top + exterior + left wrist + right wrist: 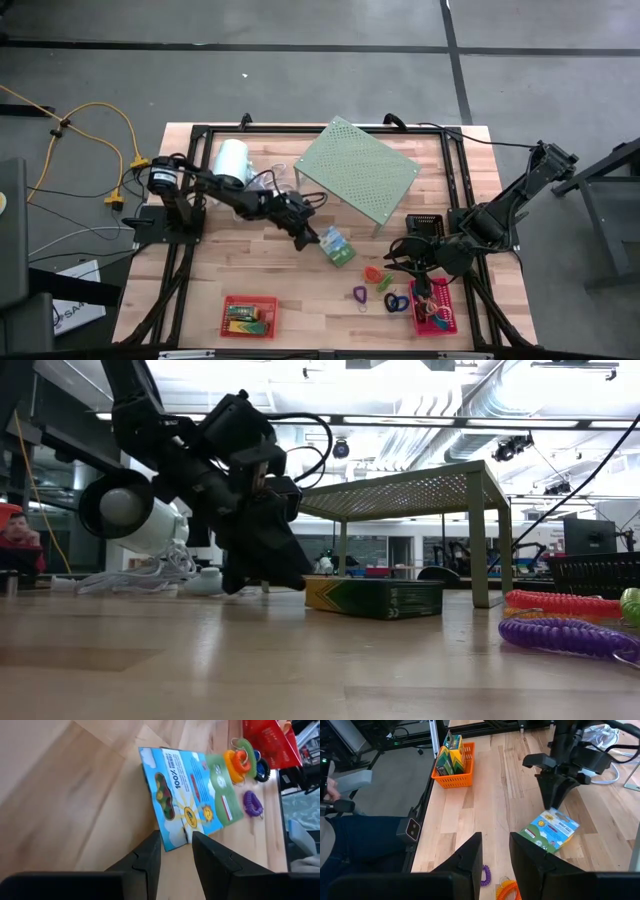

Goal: Pick & Place Office Desk Supplies
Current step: Put the crayon box into the orange bin

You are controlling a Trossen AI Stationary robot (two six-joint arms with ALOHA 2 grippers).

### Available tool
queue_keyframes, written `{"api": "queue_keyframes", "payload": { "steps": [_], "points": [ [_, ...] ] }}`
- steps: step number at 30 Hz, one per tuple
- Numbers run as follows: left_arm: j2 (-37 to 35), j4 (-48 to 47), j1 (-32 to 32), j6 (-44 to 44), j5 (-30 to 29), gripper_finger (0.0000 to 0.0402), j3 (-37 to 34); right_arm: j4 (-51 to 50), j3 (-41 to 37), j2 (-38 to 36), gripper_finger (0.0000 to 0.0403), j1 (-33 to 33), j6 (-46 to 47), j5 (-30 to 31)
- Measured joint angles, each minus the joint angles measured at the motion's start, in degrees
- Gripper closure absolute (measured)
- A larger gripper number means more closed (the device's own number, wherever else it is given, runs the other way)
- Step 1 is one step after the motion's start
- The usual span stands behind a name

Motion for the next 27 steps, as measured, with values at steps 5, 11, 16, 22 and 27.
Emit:
{"api": "queue_keyframes", "payload": {
  "steps": [5,11,16,22,27],
  "points": [
    [0.0,0.1,-0.8,-0.4,-0.4,0.0294,0.0,0.0,0.0,0.0,0.0317,0.0,0.0,0.0],
    [0.0,0.1,0.5,-0.5,-0.4,0.0294,0.0,0.0,0.0,0.0,0.0317,0.0,0.0,0.0],
    [0.0,0.1,1.3,-0.4,2.9,0.0294,0.0,0.0,0.0,0.0,0.0317,0.0,0.0,0.0],
    [0.0,0.1,1.7,-0.4,4.8,0.0294,0.0,0.0,0.0,0.0,0.0317,0.0,0.0,0.0],
    [0.6,1.1,1.7,-0.2,4.7,0.0294,0.0,0.0,0.0,0.0,0.0317,0.0,0.0,0.0]
  ]
}}
